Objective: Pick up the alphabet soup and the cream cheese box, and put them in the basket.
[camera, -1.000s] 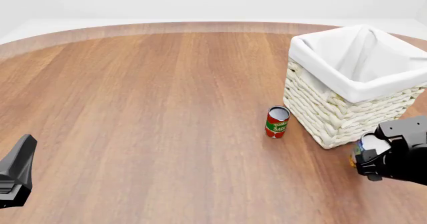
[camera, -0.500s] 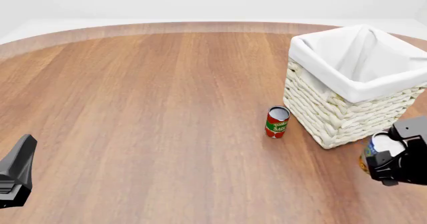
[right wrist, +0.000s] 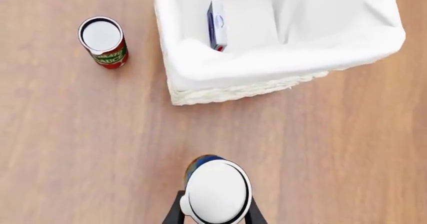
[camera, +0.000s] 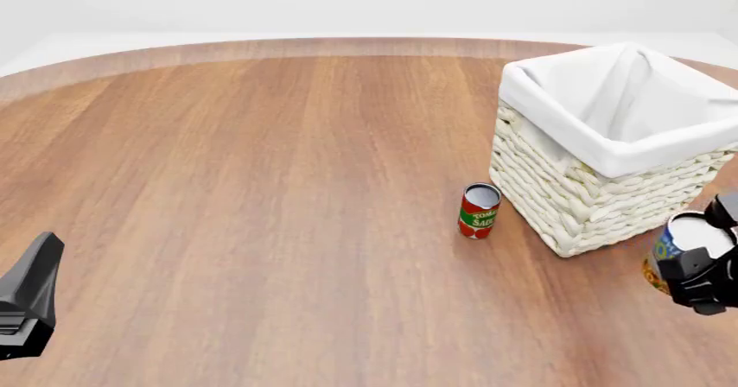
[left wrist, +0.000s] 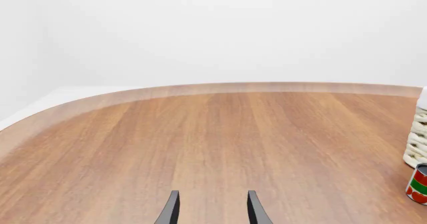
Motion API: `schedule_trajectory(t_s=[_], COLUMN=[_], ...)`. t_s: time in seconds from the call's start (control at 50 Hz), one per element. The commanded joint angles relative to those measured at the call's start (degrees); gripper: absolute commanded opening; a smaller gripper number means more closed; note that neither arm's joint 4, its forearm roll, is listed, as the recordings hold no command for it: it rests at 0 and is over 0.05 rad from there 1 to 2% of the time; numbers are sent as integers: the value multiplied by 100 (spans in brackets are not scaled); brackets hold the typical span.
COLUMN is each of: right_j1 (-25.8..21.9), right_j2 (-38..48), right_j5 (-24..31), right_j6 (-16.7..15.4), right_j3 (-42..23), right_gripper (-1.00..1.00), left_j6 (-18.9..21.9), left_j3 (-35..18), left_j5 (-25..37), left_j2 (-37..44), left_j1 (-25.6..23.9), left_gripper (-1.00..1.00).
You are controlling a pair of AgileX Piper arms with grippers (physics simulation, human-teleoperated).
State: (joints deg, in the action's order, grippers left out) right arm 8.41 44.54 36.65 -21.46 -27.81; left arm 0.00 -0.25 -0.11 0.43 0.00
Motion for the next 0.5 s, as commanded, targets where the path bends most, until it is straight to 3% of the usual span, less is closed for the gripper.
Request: schedule_trajectory(t_s=[0.02, 0.5], right_j1=[8, -12], right_j2=[-288, -357], right_j5=[544, 1223], right_j6=[-23, -122], right_j3=[-450, -1512], right_gripper=[-100, -100], left_j6=[0, 0], left_j3=[0, 0], left_j5=[0, 0], left_j2=[0, 0], left_j1=[0, 0], left_gripper=[100, 100])
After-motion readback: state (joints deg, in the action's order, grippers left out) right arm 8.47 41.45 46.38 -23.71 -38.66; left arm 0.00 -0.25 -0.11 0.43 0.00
